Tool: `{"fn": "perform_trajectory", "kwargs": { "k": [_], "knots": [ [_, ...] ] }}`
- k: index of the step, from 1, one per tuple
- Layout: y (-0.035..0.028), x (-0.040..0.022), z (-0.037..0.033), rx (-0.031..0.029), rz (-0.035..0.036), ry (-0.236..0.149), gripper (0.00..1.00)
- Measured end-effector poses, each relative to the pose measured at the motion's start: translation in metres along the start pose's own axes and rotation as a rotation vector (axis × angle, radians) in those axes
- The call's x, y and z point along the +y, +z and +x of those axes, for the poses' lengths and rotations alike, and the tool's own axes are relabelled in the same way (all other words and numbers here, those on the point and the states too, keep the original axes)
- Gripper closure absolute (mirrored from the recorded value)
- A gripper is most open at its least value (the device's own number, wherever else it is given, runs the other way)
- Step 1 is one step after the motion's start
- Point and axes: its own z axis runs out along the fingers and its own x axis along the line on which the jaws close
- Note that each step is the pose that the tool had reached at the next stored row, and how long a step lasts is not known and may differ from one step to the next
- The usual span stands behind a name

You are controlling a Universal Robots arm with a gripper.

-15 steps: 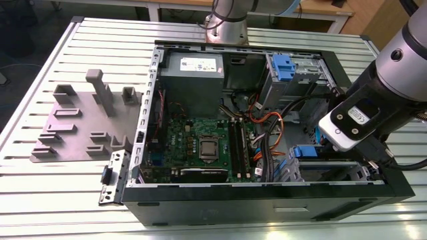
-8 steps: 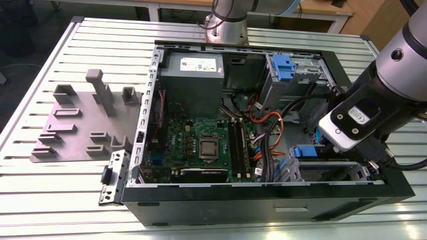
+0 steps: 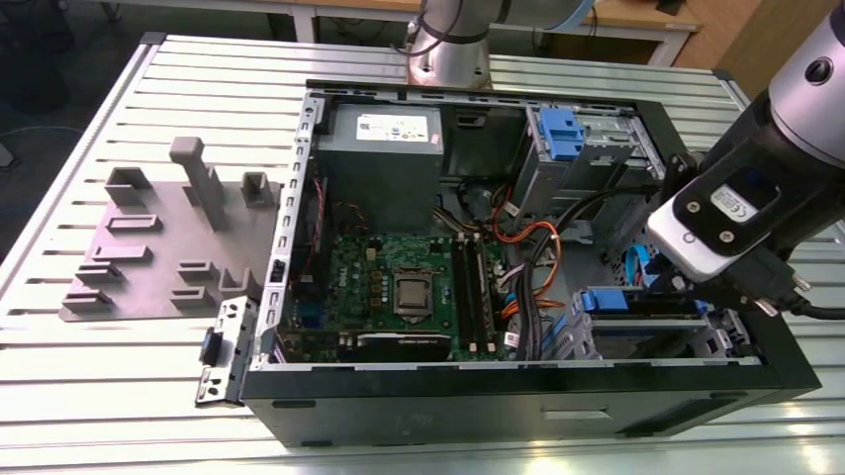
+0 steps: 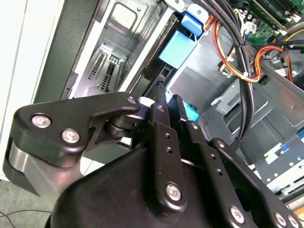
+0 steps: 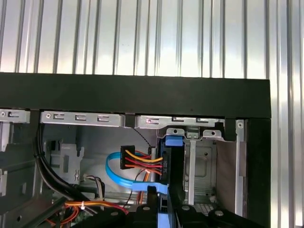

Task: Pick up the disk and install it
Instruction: 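Insert the second disk wire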

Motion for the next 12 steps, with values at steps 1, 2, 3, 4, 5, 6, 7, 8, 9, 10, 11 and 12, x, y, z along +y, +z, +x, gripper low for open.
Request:
{"fn": "perform_trajectory", "kwargs": {
  "k": [1,2,3,4,5,6,7,8,9,10,11,12],
  "knots": [
    [0.0000,0.0000,0.0000,0.0001,0.0000,0.000,0.78],
    [0.0000,0.0000,0.0000,0.0001,0.0000,0.000,0.85],
    [-0.0001,0.0000,0.0000,0.0000,0.0000,0.000,0.85],
    [-0.0002,0.0000,0.0000,-0.0001,0.0000,0.000,0.89],
    [-0.0003,0.0000,0.0000,-0.0001,0.0000,0.000,0.89],
    [-0.0004,0.0000,0.0000,-0.0002,0.0000,0.000,0.89],
    [-0.0004,0.0000,0.0000,-0.0001,0.0000,0.000,0.89],
    [-0.0004,0.0000,0.0000,-0.0001,0.0000,0.000,0.89],
    [-0.0005,0.0000,0.0000,-0.0001,0.0000,0.000,0.89],
    [-0.0008,0.0001,0.0001,-0.0001,0.0000,0.000,0.89],
    [-0.0011,0.0001,0.0001,-0.0001,0.0000,0.000,0.89],
    [-0.0012,0.0001,0.0001,-0.0001,0.0000,0.000,0.89]
  ]
}}
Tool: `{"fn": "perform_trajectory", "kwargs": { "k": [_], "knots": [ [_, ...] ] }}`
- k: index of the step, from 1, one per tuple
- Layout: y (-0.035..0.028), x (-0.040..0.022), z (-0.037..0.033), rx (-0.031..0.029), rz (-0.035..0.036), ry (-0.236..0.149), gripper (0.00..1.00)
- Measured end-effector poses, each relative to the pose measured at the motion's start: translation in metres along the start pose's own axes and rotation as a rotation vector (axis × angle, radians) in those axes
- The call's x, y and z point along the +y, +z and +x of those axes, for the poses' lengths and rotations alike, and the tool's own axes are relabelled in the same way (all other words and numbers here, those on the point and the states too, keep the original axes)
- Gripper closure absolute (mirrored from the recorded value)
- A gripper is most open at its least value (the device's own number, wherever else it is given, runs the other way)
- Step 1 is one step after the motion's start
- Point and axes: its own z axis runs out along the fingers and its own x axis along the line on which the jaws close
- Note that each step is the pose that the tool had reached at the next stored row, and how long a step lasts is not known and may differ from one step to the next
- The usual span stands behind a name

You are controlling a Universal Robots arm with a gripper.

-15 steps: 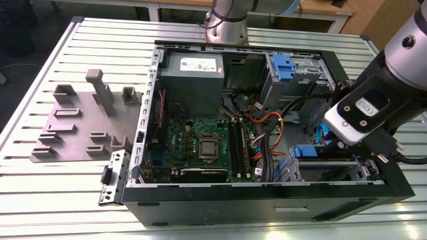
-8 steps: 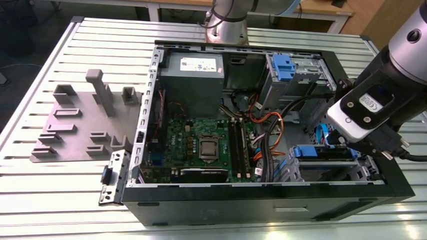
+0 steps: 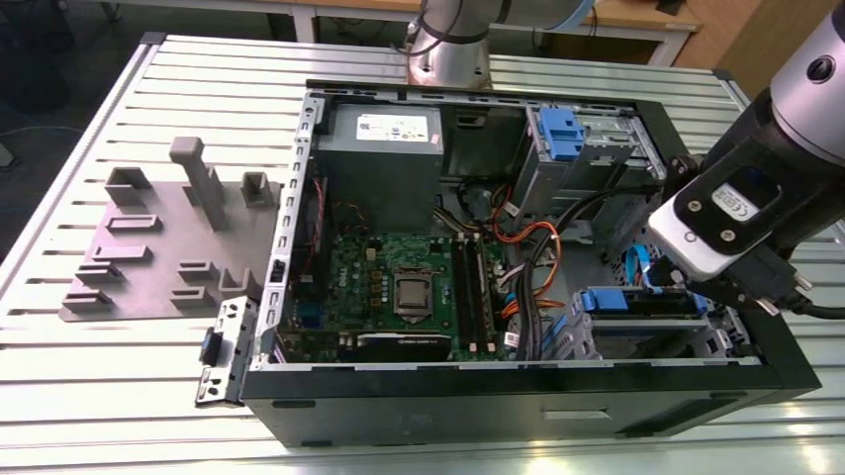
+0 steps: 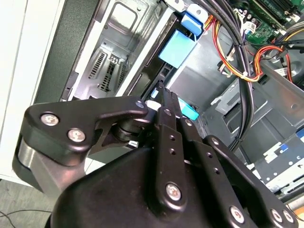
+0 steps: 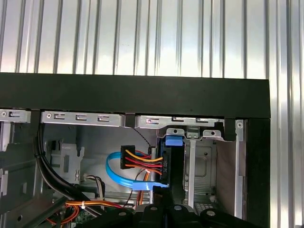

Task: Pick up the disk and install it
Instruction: 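Insert the second disk wire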

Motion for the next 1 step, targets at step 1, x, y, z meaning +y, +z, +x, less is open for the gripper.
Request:
{"fn": "perform_trajectory", "kwargs": {
  "k": [1],
  "knots": [
    [0.0000,0.0000,0.0000,0.0000,0.0000,0.000,0.89]
  ]
}}
